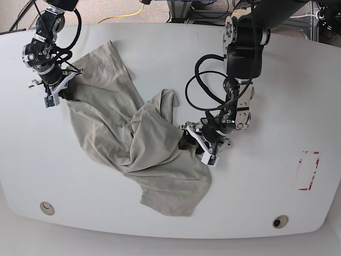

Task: Layout the t-shirt on the table in an organized manner, then fold the t-shirt properly
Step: 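Lift the shirt with both grippers and stretch it apart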

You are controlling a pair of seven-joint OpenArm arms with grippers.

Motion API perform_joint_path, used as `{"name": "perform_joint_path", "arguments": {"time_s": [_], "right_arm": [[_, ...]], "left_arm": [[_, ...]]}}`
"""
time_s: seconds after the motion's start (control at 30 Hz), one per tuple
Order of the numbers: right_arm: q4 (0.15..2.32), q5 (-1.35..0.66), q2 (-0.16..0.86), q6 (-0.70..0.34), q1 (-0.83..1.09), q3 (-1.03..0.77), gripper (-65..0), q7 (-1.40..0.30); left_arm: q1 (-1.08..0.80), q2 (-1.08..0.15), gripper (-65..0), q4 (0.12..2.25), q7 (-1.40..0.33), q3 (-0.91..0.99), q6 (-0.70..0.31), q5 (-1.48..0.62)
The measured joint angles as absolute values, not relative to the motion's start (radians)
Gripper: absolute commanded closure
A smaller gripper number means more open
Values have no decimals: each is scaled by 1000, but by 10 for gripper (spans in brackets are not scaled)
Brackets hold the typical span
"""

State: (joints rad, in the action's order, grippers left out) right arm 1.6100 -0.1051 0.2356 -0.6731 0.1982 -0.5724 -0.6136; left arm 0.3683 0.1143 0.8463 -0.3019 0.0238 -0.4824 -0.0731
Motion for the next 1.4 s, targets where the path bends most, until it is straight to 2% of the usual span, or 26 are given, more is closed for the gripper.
{"name": "perform_joint_path", "arguments": {"time_s": [0.1, 0.17, 0.23, 0.6, 1.03, 1.4], "right_arm": [[1610, -105, 236, -673, 198, -572, -2, -614], [1610, -105, 236, -673, 198, -572, -2, -614], [1610, -105, 236, -673, 199, -572, -2, -614], [1714, -105, 194, -673, 230, -569, -2, -619], [1902, -102, 99, -674, 253, -569, -2, -716], [1976, -108, 41, -677, 279, -562, -2, -719]], "left_arm": [[363, 119, -67, 843, -298, 23, -483, -75], [363, 119, -18, 841, -298, 23, -483, -76], [363, 118, 0, 841, -299, 23, -483, -73], [360, 109, 0, 916, -348, 17, -480, -51], [347, 22, 0, 1322, -488, 18, -487, -51], [399, 16, 0, 1618, -656, 13, -494, -55]]}}
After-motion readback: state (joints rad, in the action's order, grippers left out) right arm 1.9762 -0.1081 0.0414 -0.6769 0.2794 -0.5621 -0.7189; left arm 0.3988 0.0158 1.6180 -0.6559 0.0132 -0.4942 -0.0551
